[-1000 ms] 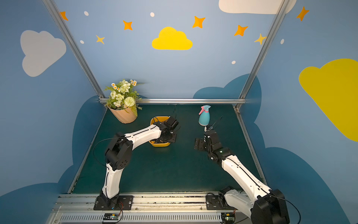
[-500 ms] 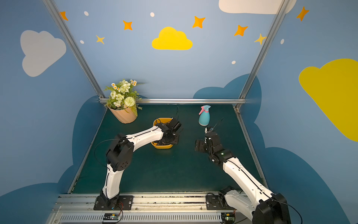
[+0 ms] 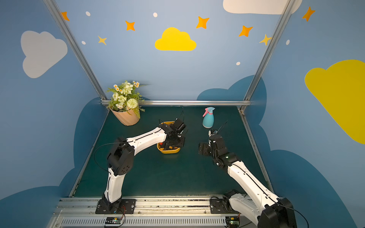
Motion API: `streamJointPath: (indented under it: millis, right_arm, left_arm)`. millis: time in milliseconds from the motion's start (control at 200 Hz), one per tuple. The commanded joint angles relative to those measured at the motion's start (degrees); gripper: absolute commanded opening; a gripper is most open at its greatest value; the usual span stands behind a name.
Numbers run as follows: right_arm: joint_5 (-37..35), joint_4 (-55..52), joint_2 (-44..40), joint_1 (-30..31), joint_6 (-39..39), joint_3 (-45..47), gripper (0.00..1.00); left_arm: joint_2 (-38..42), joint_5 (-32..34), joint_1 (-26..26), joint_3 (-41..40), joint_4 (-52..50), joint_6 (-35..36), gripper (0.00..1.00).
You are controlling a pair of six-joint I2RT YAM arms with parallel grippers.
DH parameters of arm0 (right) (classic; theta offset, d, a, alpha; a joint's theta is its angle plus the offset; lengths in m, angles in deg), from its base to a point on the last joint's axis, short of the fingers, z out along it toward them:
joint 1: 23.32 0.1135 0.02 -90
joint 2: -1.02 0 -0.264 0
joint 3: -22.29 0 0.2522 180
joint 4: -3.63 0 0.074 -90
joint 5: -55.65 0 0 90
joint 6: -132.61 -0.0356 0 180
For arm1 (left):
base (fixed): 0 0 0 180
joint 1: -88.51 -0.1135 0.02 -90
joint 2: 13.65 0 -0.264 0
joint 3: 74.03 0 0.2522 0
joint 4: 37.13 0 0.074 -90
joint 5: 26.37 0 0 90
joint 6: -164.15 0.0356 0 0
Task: Take out the screwdriver from the storage box
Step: Move the storage box to the center of the board.
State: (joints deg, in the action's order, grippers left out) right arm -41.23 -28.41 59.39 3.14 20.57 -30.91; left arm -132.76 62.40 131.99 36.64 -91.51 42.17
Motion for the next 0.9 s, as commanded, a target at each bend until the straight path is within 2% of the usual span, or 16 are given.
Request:
streamJointPath:
  millis: [0, 115, 255, 431, 551, 671, 896]
  right_arm:
    - [1.3, -0.7, -0.5, -0.1, 0.2, 0.6, 0.94]
    - [0.8, -1.1, -1.2, -0.2, 0.6, 0.6, 0.94]
    - [0.2, -1.3, -2.4, -0.2, 1.4, 1.7, 0.94]
    - [1.3, 0.3, -2.9, -0.1, 2.2, 2.9, 0.94]
    - [1.5, -0.4, -3.3, -0.1, 2.6, 2.6, 0.94]
    - [1.2, -0.7, -3.8, -0.1, 2.6, 2.9, 0.94]
    - [4.5, 1.0, -3.6, -0.1, 2.2, 2.7, 0.92]
  left_arm:
    - [1.6, -4.3, 0.5, 0.9, -1.0, -0.5, 0.37]
    - [1.2, -4.8, 0.5, 0.7, -1.0, -1.1, 0.46]
    - [3.6, -3.0, 0.5, 0.6, -0.4, -0.6, 0.68]
    - [7.2, 0.1, 0.3, 2.2, -1.4, 3.0, 0.74]
    - [10.2, 3.4, 0.0, 1.9, -1.5, 4.5, 0.82]
    - [13.4, 8.5, -0.8, 0.3, -1.6, 4.7, 0.99]
    - [20.3, 11.5, -5.2, -8.2, 1.1, 1.3, 1.00]
